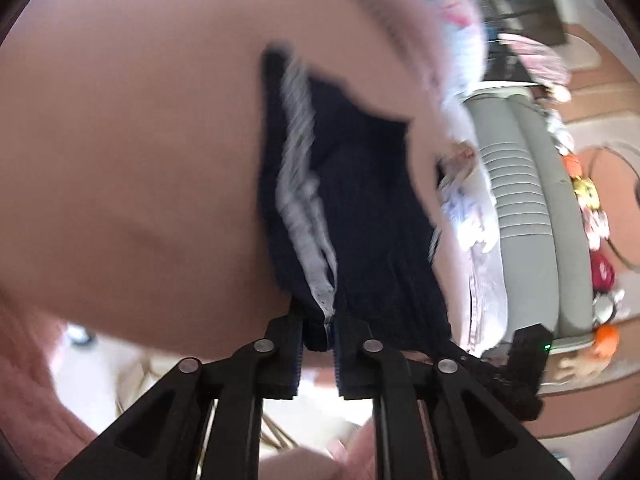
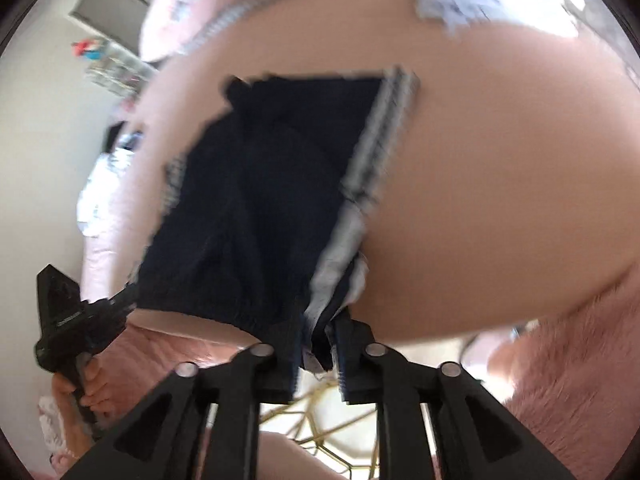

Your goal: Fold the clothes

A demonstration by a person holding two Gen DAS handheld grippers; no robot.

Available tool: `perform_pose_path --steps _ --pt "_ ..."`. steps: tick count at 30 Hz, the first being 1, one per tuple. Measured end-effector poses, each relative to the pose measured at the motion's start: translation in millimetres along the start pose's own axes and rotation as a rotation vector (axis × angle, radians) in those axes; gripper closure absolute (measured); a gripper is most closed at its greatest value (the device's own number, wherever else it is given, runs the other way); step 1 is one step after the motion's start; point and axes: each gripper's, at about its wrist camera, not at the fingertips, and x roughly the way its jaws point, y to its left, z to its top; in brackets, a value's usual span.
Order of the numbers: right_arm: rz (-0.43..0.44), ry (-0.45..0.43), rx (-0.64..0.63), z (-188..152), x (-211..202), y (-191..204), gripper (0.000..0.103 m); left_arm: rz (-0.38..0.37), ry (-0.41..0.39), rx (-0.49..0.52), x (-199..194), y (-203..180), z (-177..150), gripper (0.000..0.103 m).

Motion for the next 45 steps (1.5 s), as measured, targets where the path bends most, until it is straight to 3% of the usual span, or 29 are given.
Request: perform_pose_path --steps 2,5,7,8,9,10,11,12,14,20,22,24,27,29,32,35,37,39,41,45 --pt "-0.004 -0.023 0.009 -2 2 -1 0.064 0.023 0.009 -0.002 6 7 -5 0.077" --pt "0.01 -0.058 0.0 4 11 4 0.036 -0.007 -0.016 0.006 9 5 -3 0.062" --pt "-0.006 -0.059 -0.028 3 16 4 0.036 -0.03 -0.033 0.012 11 3 -1 0.06" --pt "-0.023 -0.043 -0.06 2 25 8 0.041 -0.025 -0.047 0.031 11 0 1 0.06" --pt "-0.05 -0.034 -0.092 1 29 10 0.063 -0.018 -0.05 0.055 13 -3 1 0.061" --pt "-0.063 -0.028 -0.117 2 32 13 0.071 -0.011 -0.049 0.081 15 -6 1 0.077" --pt "-0.048 -0.029 -0.128 5 31 16 0.093 -0.012 -0.048 0.098 16 -14 1 0.095" --pt "-0.018 -0.035 -0.126 9 28 19 0.098 -0.014 -0.045 0.113 17 -22 2 0.098" --pt "0.096 -0.07 -0.083 19 8 21 0.098 -0.072 -0.112 0.159 -10 -34 3 0.098" --pt "0.327 -0.306 -0.094 44 -109 40 0.099 -0.312 -0.227 0.249 -104 -89 4 0.098" --pt "0.372 -0.391 -0.126 50 -151 47 0.098 -0.308 -0.257 0.318 -124 -113 8 0.097" --pt "0.319 -0.387 -0.128 67 -150 47 0.098 -0.268 -0.239 0.331 -124 -122 21 0.097" --pt "0.232 -0.336 -0.114 99 -130 46 0.098 -0.173 -0.144 0.269 -81 -121 67 0.097" --pt "0.219 -0.35 -0.114 125 -130 56 0.098 -0.125 -0.123 0.252 -58 -130 102 0.097" --pt "0.209 -0.387 -0.123 162 -137 73 0.098 -0.167 -0.226 0.355 -92 -186 135 0.097" --pt "0.248 -0.557 -0.205 165 -201 104 0.098 -0.218 -0.399 0.526 -152 -247 138 0.097" --pt "0.261 -0.664 -0.252 161 -240 121 0.098 -0.221 -0.468 0.59 -179 -271 131 0.097" --pt "0.256 -0.719 -0.257 148 -256 126 0.097 -0.218 -0.495 0.597 -193 -274 122 0.097" --pt "0.262 -0.667 -0.233 134 -235 116 0.097 -0.214 -0.46 0.546 -181 -262 115 0.096" --pt "0.253 -0.524 -0.162 107 -171 90 0.097 -0.136 -0.273 0.355 -109 -169 96 0.095"
